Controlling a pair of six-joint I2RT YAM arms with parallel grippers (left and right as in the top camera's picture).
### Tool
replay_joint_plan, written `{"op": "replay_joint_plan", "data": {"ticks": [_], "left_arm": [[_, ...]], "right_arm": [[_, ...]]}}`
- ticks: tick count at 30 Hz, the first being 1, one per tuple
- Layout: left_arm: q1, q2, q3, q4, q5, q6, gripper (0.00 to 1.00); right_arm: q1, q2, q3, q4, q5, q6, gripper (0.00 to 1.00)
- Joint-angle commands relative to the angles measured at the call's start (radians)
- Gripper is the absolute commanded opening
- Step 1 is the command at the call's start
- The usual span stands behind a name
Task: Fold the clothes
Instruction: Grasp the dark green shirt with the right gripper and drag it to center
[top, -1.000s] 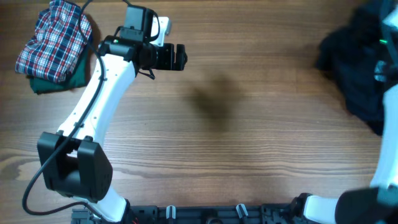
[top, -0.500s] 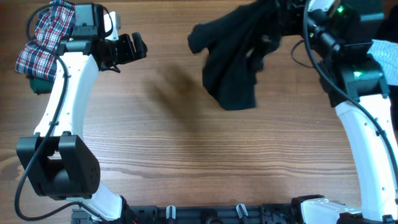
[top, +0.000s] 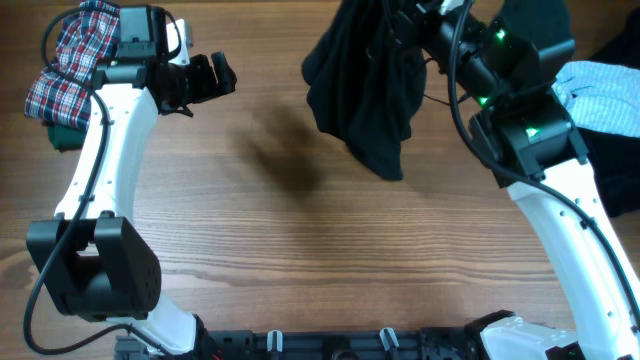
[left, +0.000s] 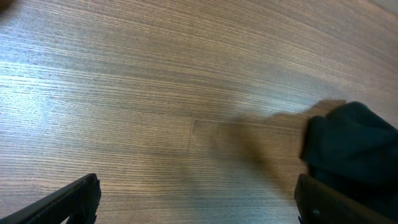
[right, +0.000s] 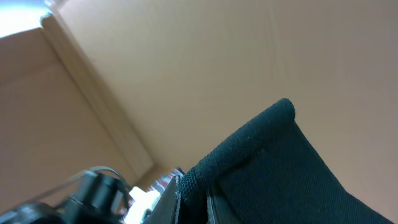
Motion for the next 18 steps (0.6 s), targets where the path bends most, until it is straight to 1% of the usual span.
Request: {"op": "replay_joint_plan", "data": {"ticks": [1,7,11,14,15,18], "left_arm": [[0.003,-0.004,0.017,0.000,-0.003,-0.014,1.00],[0.003,-0.004,0.017,-0.001,-0.003,-0.014,1.00],[0.003,-0.004,0.017,-0.006,-0.003,-0.013,1.00],[0.003,-0.004,0.017,-0.009,-0.003,-0.013,1.00],[0.003,-0.004,0.017,-0.008,-0.003,-0.013,1.00],[0.003,-0.004,0.017,-0.008,-0.003,-0.013,1.00]], "right_arm": [[0.063,-0.028,0.090,0.041,0.064,0.025,0.04],[0.137,-0.028,0.170,0.038,0.142,-0.040,0.04],[0.140,-0.029,0.195,-0.055,0.155,-0.115,0.04],[0.140,-0.029,0.197,-0.208,0.338,-0.185,0.04],[0.140,-0.028,0.197,-0.336,0.583,-0.264,0.04],[0.126,-0.029,0.197,-0.404,0.753,-0.292,0.04]]}}
